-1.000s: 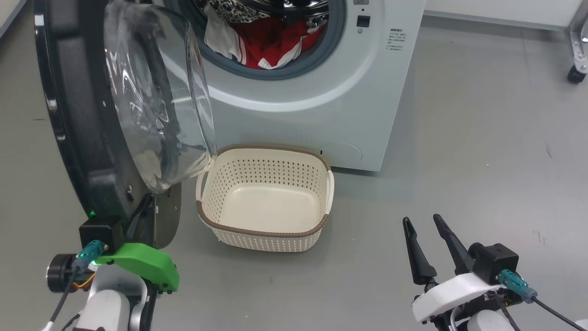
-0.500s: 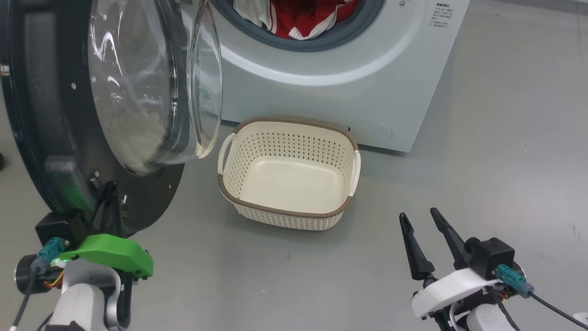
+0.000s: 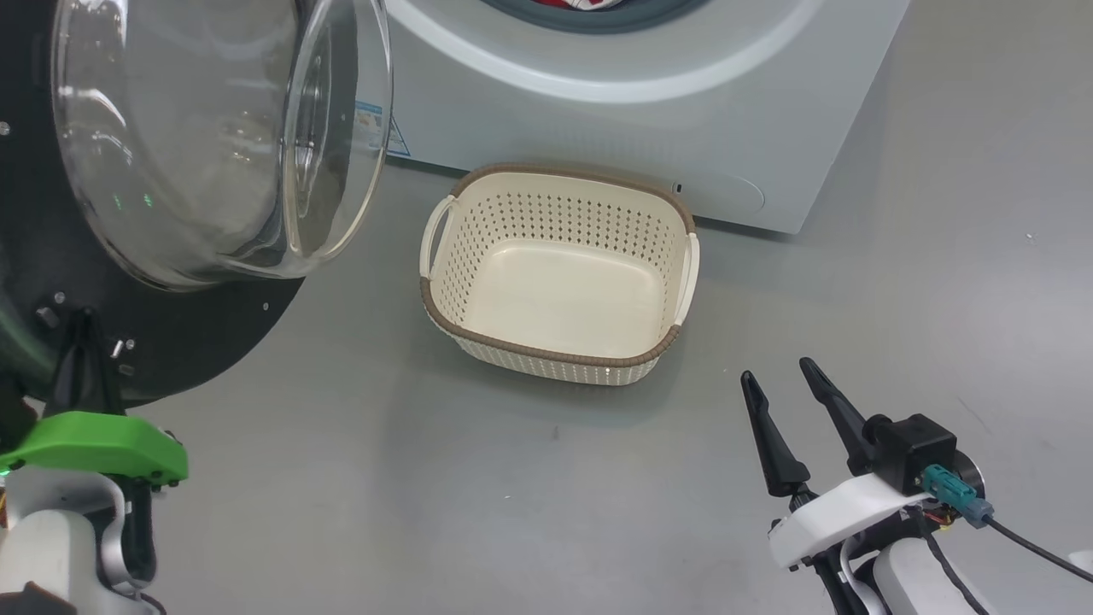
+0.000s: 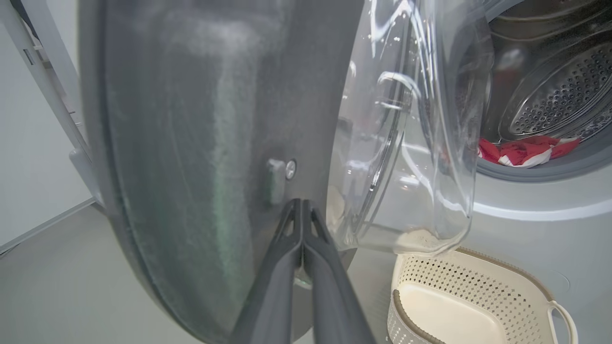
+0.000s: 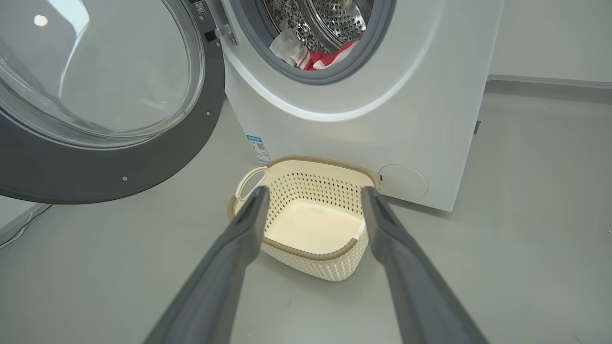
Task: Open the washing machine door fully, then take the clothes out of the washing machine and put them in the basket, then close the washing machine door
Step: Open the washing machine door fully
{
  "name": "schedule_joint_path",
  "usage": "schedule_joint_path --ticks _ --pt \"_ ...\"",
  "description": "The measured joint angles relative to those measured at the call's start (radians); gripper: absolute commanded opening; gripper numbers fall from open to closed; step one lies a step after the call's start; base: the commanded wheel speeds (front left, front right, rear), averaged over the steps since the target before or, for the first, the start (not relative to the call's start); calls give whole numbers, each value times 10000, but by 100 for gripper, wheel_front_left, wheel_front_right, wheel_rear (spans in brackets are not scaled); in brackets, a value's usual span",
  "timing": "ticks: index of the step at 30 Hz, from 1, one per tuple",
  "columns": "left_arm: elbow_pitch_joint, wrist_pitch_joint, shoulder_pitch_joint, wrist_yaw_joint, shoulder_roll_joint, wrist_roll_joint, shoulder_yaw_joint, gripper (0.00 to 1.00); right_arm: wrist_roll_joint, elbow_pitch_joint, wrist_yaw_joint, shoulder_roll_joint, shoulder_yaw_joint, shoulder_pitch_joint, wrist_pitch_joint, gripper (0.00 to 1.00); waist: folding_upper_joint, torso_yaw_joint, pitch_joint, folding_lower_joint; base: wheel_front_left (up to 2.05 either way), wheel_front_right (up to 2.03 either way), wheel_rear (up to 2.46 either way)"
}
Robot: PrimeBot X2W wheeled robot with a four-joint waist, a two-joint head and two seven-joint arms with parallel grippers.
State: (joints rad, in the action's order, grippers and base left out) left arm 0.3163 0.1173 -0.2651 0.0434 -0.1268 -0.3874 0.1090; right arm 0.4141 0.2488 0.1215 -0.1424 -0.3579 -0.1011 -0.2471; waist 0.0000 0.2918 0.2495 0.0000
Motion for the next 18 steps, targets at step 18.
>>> schedule_joint_path --ticks 18 --pt "709 -2 -975 -132 -878 -675 989 0 -219 -284 0 -393 73 -568 215 100 0 22 1208 0 0 0 0"
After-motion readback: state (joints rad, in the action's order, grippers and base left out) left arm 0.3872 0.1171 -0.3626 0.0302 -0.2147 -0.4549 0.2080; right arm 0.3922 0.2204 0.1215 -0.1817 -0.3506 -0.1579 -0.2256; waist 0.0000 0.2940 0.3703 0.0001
